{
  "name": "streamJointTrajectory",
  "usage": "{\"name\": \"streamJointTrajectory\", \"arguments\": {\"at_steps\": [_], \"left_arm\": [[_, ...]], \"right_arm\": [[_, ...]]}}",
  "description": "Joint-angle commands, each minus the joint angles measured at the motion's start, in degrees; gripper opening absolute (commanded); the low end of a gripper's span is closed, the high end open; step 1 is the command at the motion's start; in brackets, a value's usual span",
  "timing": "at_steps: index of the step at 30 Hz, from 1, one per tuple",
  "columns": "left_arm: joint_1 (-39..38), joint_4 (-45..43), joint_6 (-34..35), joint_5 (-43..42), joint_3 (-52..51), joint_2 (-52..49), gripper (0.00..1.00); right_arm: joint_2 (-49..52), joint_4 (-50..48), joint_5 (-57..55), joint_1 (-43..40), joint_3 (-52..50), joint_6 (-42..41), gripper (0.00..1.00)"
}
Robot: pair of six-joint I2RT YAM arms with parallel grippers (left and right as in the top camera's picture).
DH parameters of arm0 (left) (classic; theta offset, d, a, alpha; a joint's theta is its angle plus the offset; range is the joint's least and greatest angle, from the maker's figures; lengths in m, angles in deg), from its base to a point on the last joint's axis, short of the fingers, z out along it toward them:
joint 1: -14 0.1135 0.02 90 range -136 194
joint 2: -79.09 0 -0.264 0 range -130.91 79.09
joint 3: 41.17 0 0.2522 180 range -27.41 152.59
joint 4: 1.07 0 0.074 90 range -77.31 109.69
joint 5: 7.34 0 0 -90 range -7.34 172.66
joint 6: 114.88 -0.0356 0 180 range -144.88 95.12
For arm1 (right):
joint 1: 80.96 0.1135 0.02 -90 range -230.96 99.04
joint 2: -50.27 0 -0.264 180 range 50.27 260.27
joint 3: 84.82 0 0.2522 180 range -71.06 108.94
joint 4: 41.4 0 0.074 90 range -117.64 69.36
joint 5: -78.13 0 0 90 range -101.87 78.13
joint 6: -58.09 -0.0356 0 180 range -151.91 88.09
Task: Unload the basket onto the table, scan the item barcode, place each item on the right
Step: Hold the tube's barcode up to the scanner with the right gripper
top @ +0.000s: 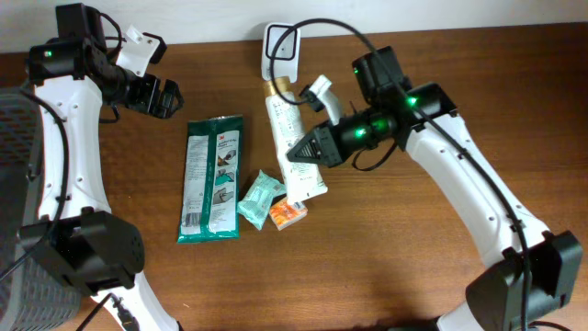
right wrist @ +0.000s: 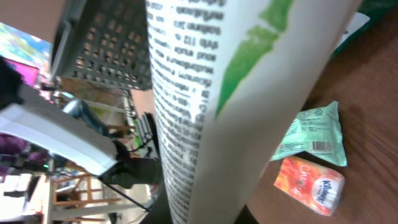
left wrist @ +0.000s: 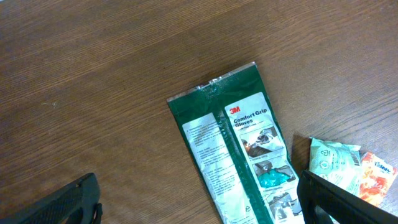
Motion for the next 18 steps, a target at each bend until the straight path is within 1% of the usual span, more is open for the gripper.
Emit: {"name": "streamJointTrajectory", "arguments": {"at_steps": [1,2,4,5,6,7,8,9,10,12,14,15,16,17,18], "left_arm": [[0.0,0.0,-0.9,-0.2,0.4,0.5,0.99],[0.0,0.0,-0.9,-0.2,0.4,0.5,0.99],[0.0,0.0,-0.9,-0.2,0.4,0.5,0.99],[0.0,0.0,-0.9,-0.2,0.4,0.5,0.99],[0.0,0.0,-0.9,-0.2,0.4,0.5,0.99],[0.0,0.0,-0.9,-0.2,0.4,0.5,0.99],[0.0,0.0,-0.9,-0.2,0.4,0.5,0.99],[0.0,0.0,-0.9,-0.2,0.4,0.5,0.99],[0.0,0.0,-0.9,-0.2,0.4,0.5,0.99],[0.0,0.0,-0.9,-0.2,0.4,0.5,0.99],[0.0,0.0,-0.9,-0.2,0.4,0.5,0.99],[0.0,0.0,-0.9,-0.2,0.4,0.5,0.99],[0.0,0.0,-0.9,-0.2,0.4,0.5,0.99],[0.0,0.0,-0.9,-0.2,0.4,0.5,0.99],[0.0,0.0,-0.9,-0.2,0.4,0.5,0.99]], "right_arm": [[-3.9,-0.7,5.4,-2.9,1.5,-0.6,0.04],[-3.9,-0.6,3.4,-2.8,1.7,-1.4,0.04],[-3.8,0.1,-9.5,-2.2,4.8,-6.7,0.04],[-3.5,1.2,-14.2,-1.4,7.6,-7.2,0.04],[-2.2,4.1,-21.1,-0.2,13.2,-7.2,0.04],[2.8,10.0,-32.7,2.3,25.9,-6.2,0.04],[8.3,13.6,-40.9,4.1,36.8,-5.0,0.04],[12.5,13.5,-48.0,5.0,43.0,-3.6,0.04],[15.5,9.4,-56.1,6.0,44.7,-0.7,0.04],[20.5,1.6,-68.7,8.1,44.7,5.9,0.04],[25.7,-5.2,-76.5,8.9,44.7,12.8,0.04],[29.9,-11.1,-81.3,8.9,44.7,17.8,0.04],[32.6,-15.1,-85.2,8.9,44.7,20.4,0.04],[40.5,-26.1,-93.2,8.9,44.7,30.4,0.04],[44.6,-31.9,-97.8,8.9,44.6,35.6,0.04]]}}
